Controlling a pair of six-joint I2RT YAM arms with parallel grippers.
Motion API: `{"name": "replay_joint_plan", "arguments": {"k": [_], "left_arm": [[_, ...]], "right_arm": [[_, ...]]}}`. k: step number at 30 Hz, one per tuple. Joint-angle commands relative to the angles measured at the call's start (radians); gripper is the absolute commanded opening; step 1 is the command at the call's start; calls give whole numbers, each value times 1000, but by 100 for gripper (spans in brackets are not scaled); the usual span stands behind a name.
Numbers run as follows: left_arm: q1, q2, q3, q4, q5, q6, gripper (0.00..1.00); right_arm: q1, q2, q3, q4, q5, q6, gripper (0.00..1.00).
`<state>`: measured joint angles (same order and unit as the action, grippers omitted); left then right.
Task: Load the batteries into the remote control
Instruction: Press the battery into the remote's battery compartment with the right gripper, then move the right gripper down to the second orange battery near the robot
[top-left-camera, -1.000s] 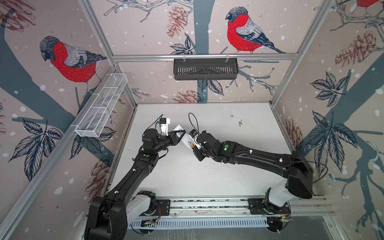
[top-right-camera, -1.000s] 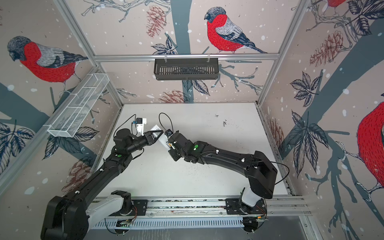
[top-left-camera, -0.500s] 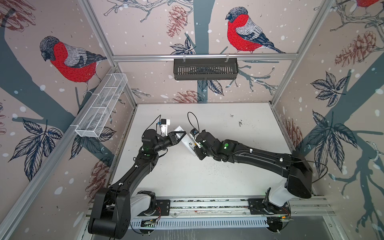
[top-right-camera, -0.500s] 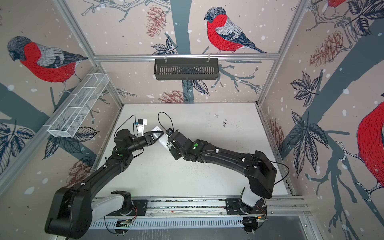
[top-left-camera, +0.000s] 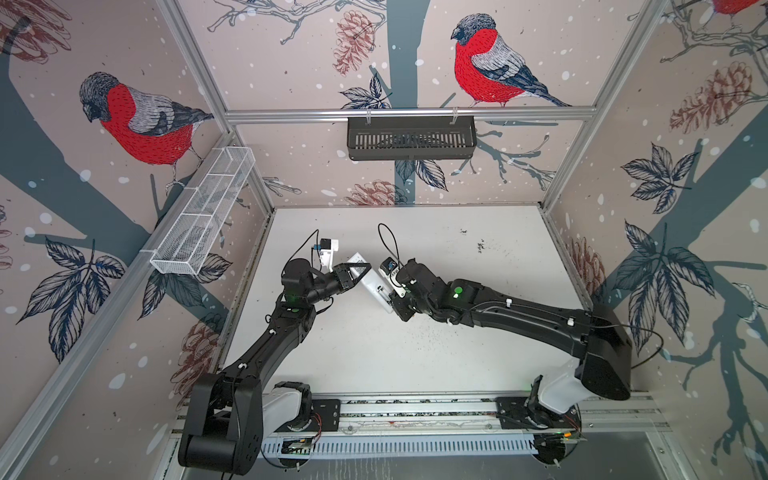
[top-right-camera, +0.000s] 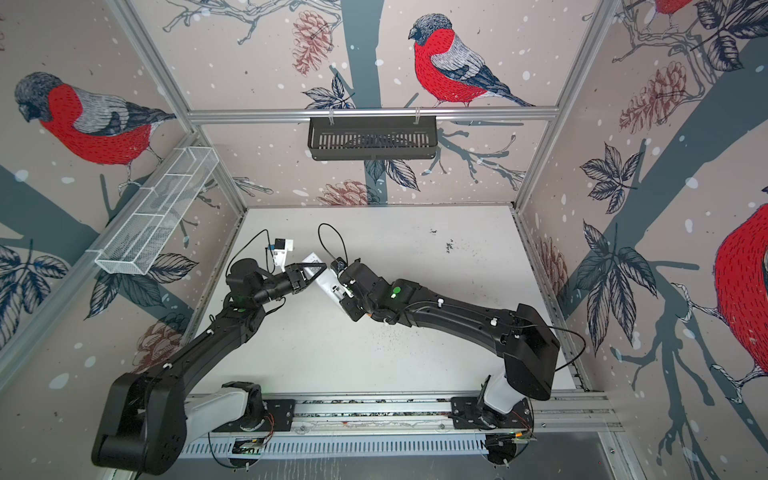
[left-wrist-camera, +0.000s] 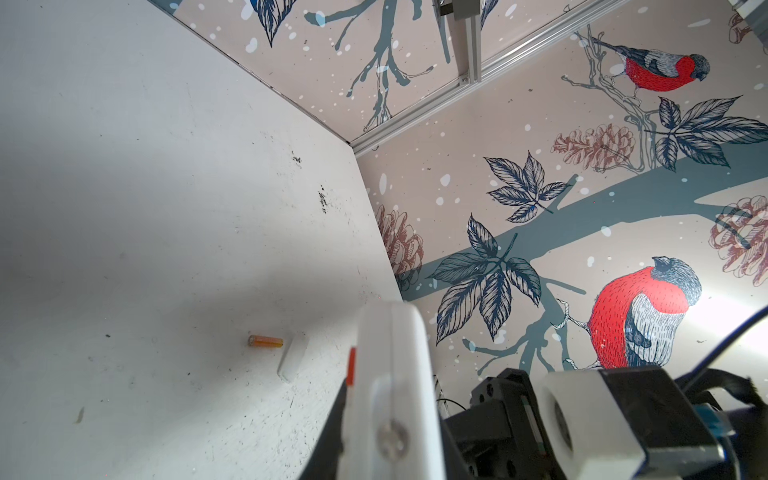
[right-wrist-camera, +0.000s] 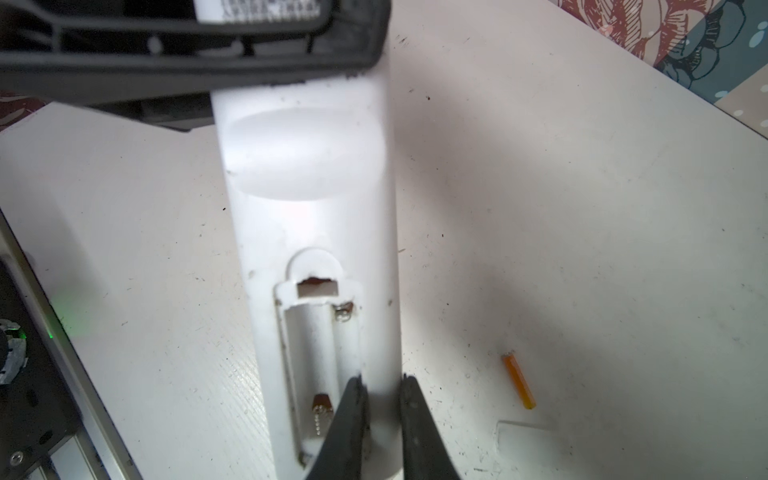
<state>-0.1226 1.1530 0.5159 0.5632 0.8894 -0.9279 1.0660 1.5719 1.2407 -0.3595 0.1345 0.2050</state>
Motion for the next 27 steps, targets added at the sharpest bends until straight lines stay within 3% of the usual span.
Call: {"name": "replay_joint_plan", "arguments": {"k": [1,7,11,14,19,27], "left_arm": [[9,5,5,64,-5,18,7],[26,-21,12,-41,-55,77,6],[47,-56,87,-335,-210,232,6],[67,-63,112,-443,-288,282,6],[91,-60,107,-450,-280,292,5],[94,-59,95,-415,-244,275,5]], "right_arm": [[-9,-21,-11,-2,17,10,16],[-45,-60,-61,-6,25,46,21],[-58,-124,-160,-18,36,101,30],[-54,-170,-247,-79,30,190,41],[59,-257,-420,-125,0,358,53],[202,-226,-510,-150,-24,494,51]]}}
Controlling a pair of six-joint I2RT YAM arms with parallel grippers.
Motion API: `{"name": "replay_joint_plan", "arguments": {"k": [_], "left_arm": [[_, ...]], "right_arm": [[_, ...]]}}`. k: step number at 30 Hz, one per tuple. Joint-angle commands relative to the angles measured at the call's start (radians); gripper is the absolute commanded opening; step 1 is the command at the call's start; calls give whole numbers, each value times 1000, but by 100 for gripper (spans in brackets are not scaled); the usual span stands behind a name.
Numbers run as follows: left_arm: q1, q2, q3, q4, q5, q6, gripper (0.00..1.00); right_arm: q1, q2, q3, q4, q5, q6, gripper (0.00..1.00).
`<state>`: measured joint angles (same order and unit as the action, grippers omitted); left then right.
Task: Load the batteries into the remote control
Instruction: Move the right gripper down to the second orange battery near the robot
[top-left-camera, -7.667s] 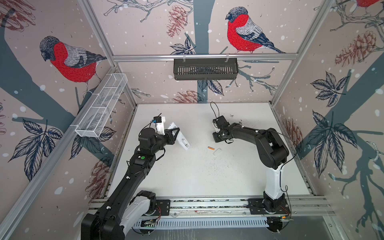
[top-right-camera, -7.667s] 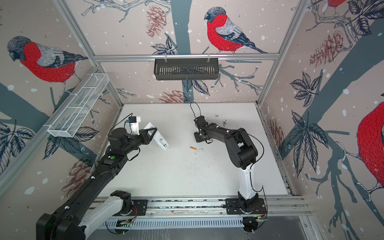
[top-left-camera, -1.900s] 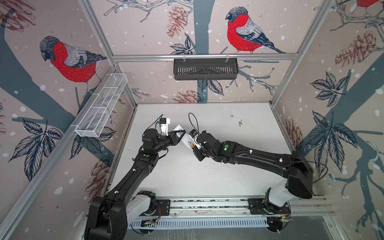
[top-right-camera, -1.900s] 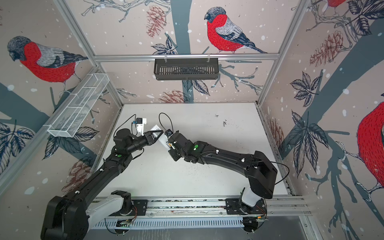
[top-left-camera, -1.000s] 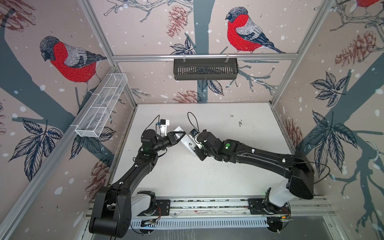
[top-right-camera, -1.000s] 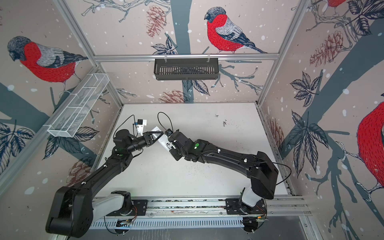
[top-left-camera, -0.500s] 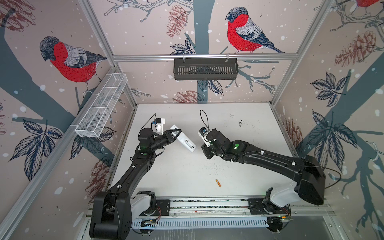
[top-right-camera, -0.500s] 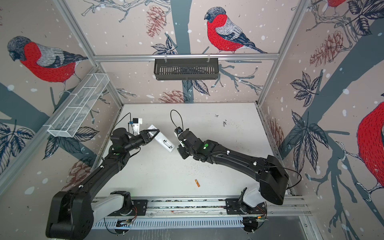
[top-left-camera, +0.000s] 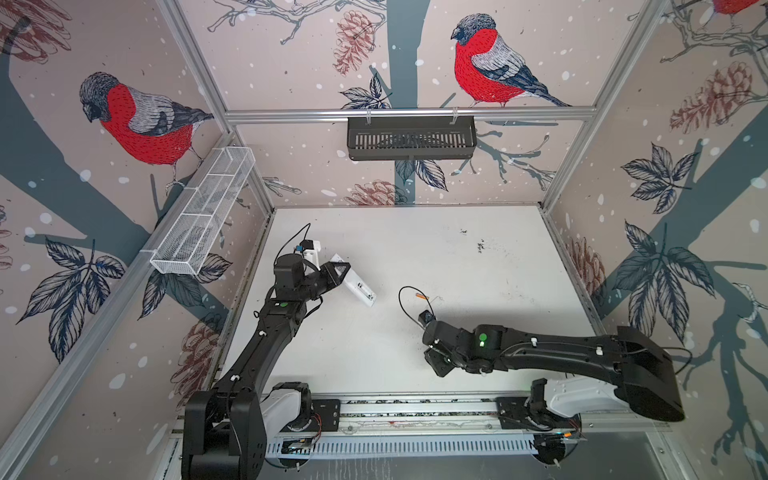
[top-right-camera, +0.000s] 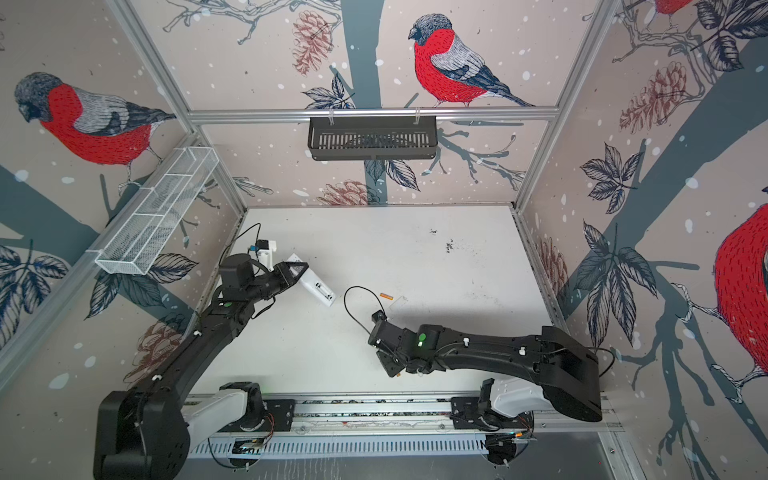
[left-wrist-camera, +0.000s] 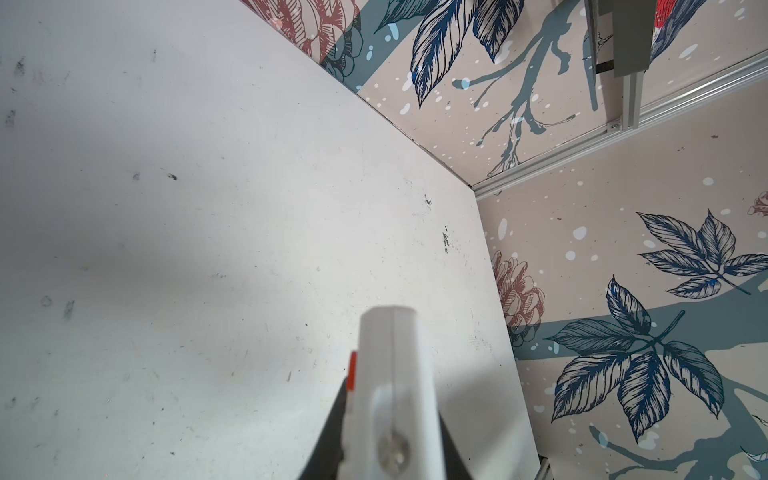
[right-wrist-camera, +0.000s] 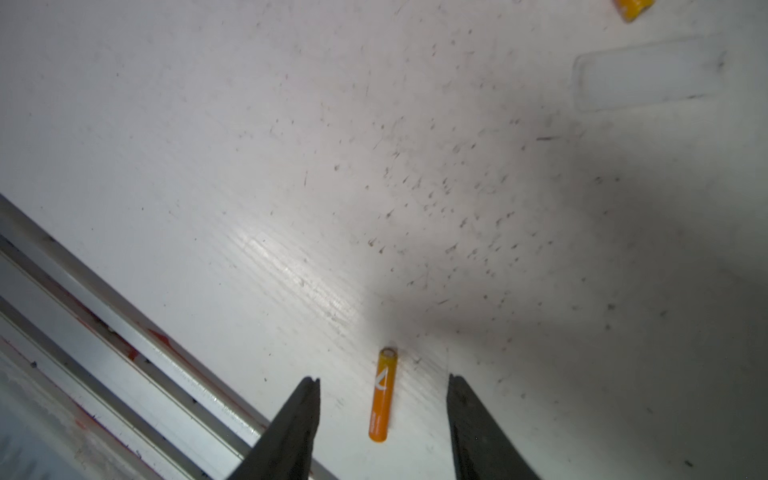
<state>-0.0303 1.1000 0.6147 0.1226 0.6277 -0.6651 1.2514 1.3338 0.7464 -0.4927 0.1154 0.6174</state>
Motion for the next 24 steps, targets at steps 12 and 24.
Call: {"name": "replay_joint_plan", "arguments": {"k": [12,24], "left_arm": [[0,-1,-41,81,59,-25,6],[-37,7,-89,121,55,-48,5]], "right_arm": [[82,49,-70,-4,-21,134,37],[80,74,-86,9,-1,130,27]]}}
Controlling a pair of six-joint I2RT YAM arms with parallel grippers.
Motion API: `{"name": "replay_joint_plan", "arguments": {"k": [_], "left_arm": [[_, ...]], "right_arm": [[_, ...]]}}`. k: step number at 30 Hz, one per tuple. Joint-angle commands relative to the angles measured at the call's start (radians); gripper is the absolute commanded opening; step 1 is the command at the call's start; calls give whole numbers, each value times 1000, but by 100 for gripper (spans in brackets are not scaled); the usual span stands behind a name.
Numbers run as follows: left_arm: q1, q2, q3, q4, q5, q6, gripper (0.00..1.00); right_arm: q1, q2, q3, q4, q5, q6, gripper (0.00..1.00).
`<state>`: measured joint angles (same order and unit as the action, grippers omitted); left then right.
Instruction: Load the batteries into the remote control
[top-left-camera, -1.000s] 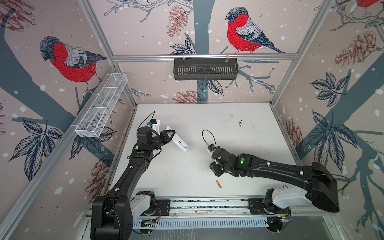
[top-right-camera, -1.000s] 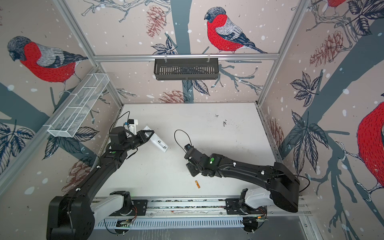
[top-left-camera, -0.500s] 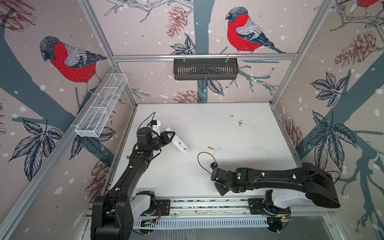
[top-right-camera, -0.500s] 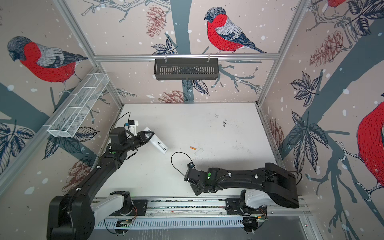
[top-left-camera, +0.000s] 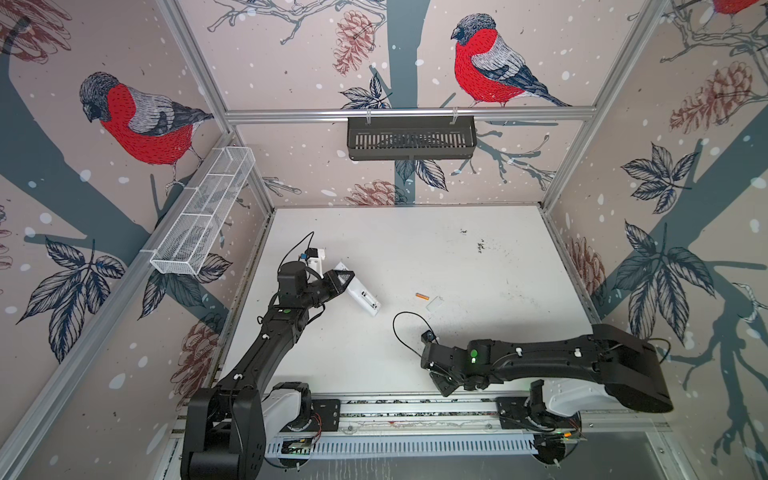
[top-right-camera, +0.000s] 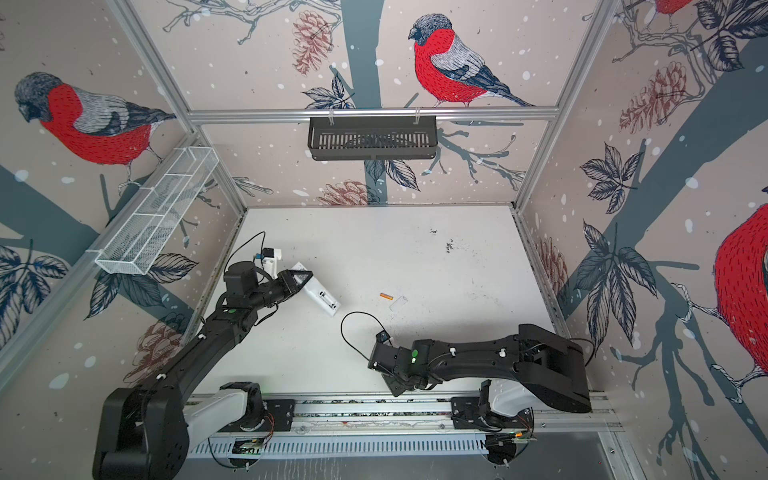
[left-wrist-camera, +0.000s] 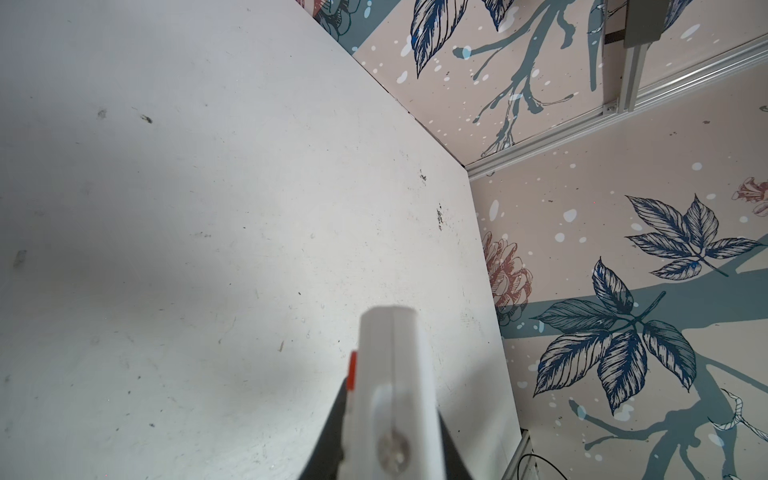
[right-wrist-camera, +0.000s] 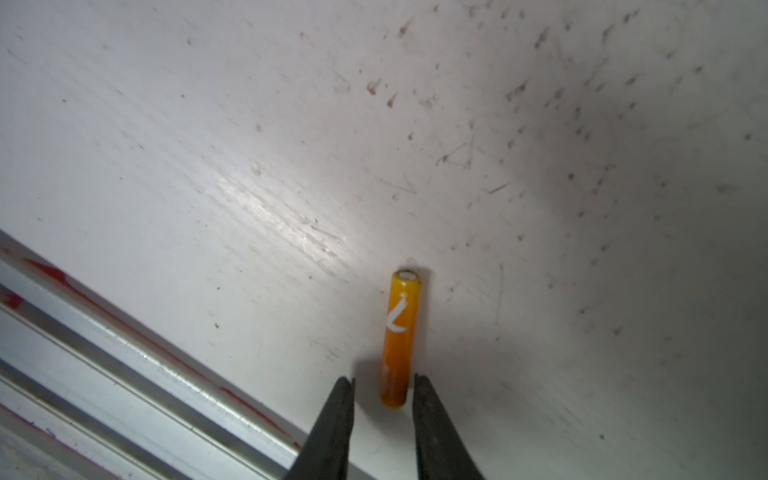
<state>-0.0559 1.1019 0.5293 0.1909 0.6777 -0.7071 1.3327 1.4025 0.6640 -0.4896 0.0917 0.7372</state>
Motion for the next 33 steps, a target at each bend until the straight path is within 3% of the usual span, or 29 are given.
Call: {"name": "replay_joint_plan", "arguments": {"k": [1,11,24,33], "left_arm": [[-21,8,-4,56,1,-7,5],[-118,53,-57,171,-20,-53,5],[-239,134,-138,350,-4,-121,5],[-246,164,-130,339,-6,-108,4]], "right_arm": [[-1,8,-4,7,23,10,27],[-7,14,11,18,49,-27,21],[-67,-120,20,96,76,-154,17],[-129,-103,-1,74,41,-180,17]]}}
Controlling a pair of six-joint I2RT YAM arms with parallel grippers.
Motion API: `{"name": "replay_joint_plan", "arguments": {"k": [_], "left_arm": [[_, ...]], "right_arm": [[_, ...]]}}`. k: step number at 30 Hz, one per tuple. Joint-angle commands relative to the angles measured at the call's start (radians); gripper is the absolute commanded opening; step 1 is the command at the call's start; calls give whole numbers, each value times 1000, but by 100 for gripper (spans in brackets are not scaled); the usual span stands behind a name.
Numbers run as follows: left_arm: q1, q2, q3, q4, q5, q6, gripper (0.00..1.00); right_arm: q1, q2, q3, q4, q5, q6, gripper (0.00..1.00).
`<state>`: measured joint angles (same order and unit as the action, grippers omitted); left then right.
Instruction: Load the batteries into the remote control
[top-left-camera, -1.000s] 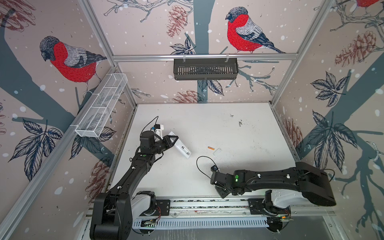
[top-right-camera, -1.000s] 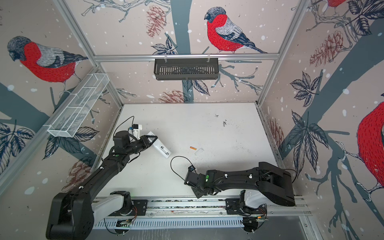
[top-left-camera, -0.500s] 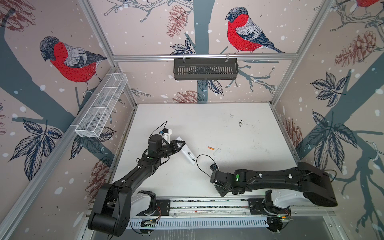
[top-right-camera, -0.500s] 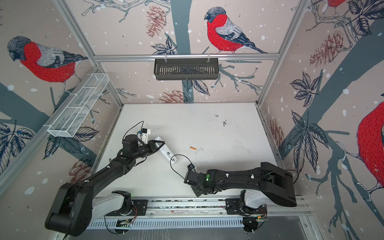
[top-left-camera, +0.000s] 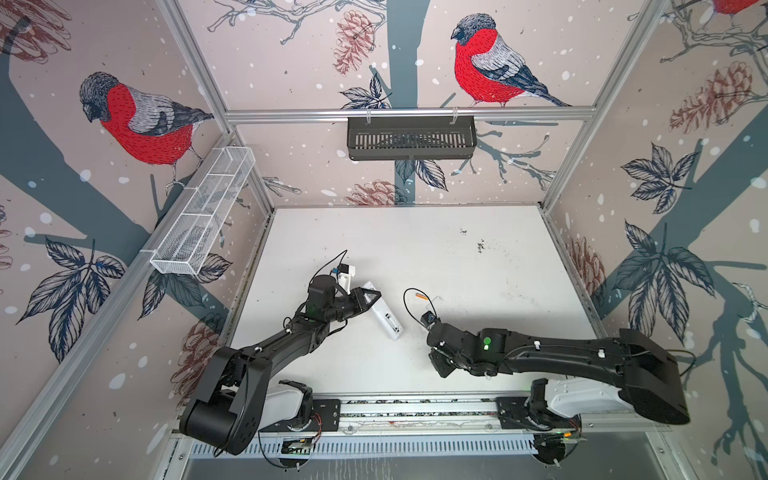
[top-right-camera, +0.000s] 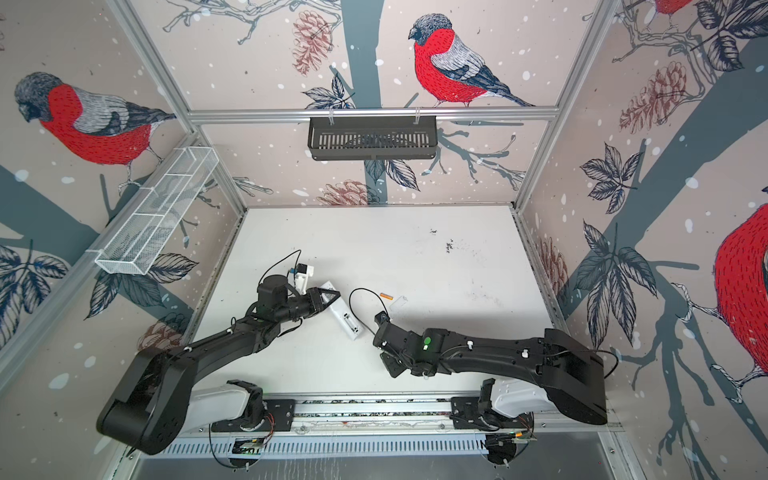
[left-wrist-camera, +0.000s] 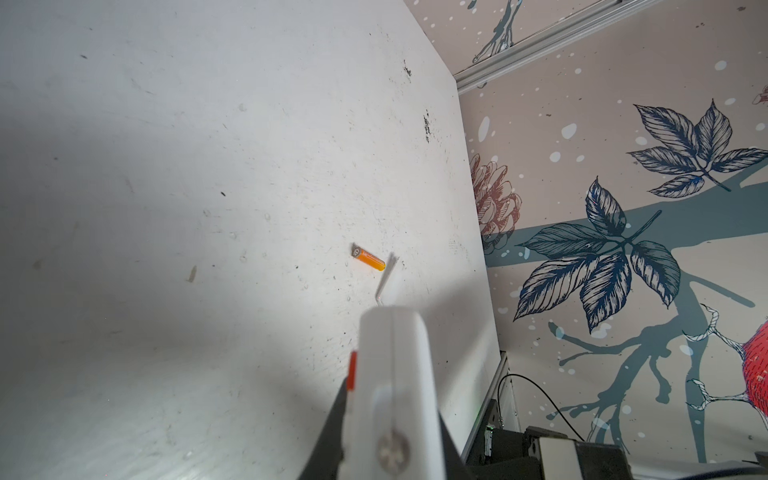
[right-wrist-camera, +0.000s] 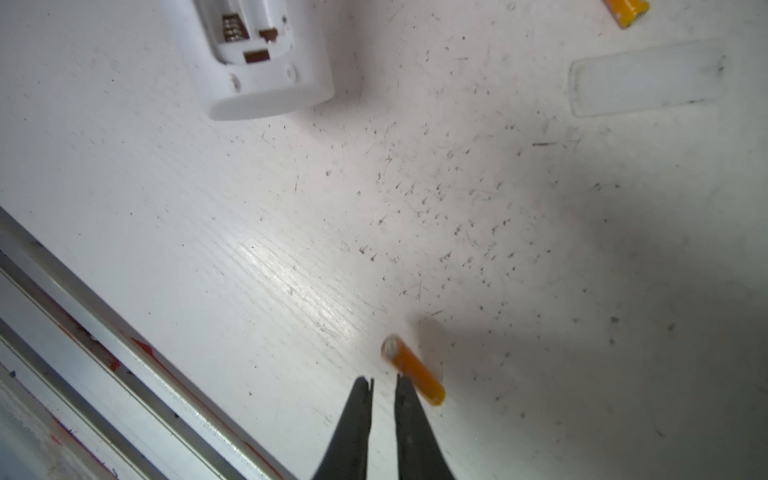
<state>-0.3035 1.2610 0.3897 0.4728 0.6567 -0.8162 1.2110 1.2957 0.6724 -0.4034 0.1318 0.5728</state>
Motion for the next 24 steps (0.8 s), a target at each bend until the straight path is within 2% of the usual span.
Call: {"name": "replay_joint_plan", "arguments": {"k": [1,5,8,11,13,17,20,24], "left_arm": [[1,6,14,55,17,3,4],[1,16,22,52,14,4,4],[0,15,25,52,13,4,4],[1,14,27,44,11,9,3],[1,15,26,45,8,8,4],[1,14,29,47,6,6,3],[3,8,29,37,-1,10,3],[8,14,34,39,4,11,3]], "right_arm": [[-10,0,-15,-12,1,-16,16],[-24,-15,-22,-6,-1,-17,17],[-46,-15,-17,-15,18,-12,22],[-107,3,-17,-28,15,5,26],[-137,14,-10,-33,29,7,32],[-229,41,15,-43,-11,-3,35],[-282,52,26,-27,-49,-18,49],[-348,86,62,16,-116,-74,54]]}}
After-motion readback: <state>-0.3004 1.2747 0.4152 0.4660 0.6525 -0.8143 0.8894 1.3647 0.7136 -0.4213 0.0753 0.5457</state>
